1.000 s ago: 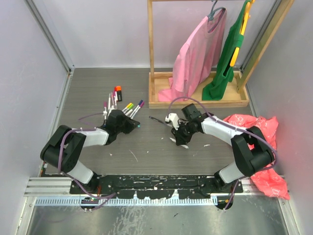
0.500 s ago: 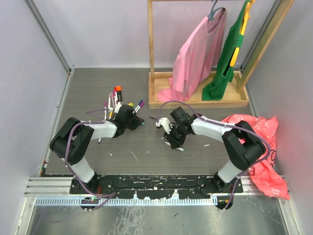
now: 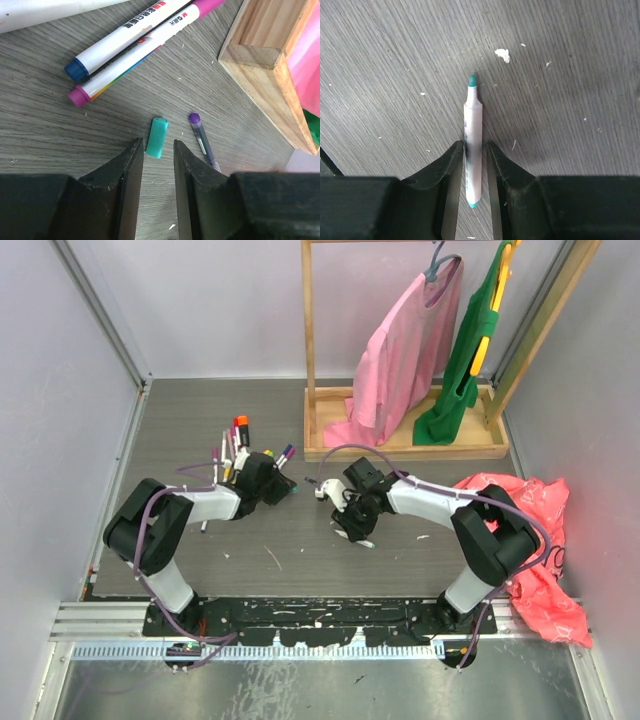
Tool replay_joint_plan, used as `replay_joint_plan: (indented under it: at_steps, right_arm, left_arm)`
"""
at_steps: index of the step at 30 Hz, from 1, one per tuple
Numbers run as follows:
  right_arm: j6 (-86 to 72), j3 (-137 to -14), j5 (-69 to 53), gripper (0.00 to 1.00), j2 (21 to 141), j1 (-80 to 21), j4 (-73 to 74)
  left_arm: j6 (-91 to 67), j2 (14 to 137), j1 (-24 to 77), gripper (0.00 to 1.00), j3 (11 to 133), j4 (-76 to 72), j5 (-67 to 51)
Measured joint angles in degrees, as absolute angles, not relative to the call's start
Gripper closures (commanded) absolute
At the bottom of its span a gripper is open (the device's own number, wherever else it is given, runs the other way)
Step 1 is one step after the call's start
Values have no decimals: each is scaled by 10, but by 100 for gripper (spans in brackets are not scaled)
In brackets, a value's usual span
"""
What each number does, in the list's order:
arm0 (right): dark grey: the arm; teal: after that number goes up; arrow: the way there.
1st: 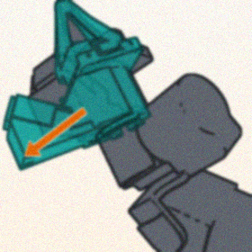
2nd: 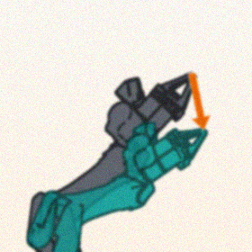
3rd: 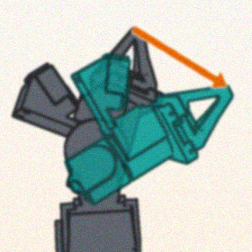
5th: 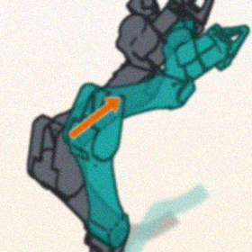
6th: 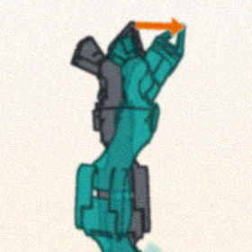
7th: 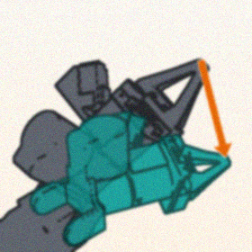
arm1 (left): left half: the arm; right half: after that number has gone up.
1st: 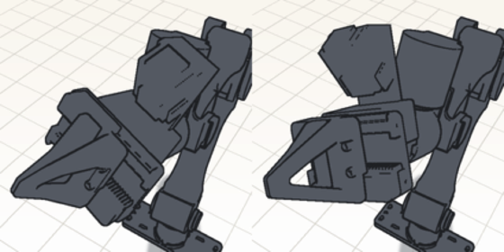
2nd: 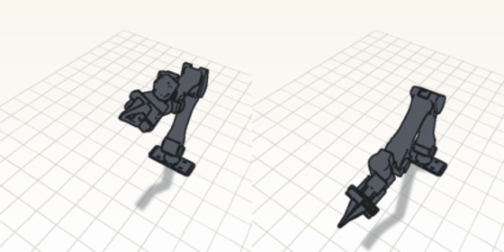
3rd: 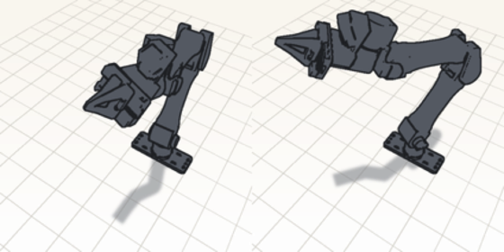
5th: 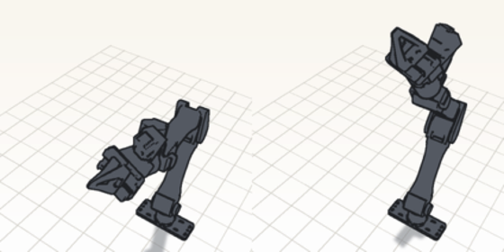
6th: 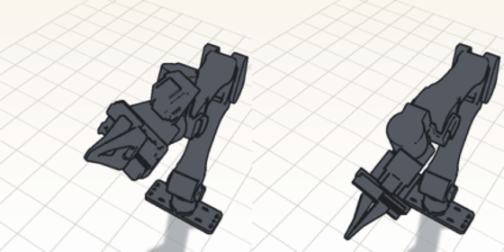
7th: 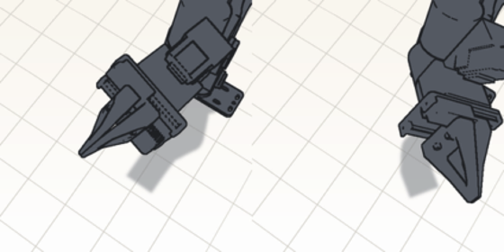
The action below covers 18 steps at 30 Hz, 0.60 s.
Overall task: Open the pen caps
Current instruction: Place the pen cap at the center of the board, then pick up the pen from the center of the board.
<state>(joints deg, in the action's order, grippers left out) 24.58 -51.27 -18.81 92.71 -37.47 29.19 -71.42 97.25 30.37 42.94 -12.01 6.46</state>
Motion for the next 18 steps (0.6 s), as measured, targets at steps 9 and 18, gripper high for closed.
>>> replay_joint_plan:
  at_steps: [9, 18]
  right_arm:
    - [241, -525, -180, 62, 936, -375, 295]
    - [240, -550, -188, 57, 932, -373, 323]
  left_arm:
    - [-709, 962, 304, 60, 429, -112, 64]
    - [-662, 865, 304, 49, 404, -96, 56]
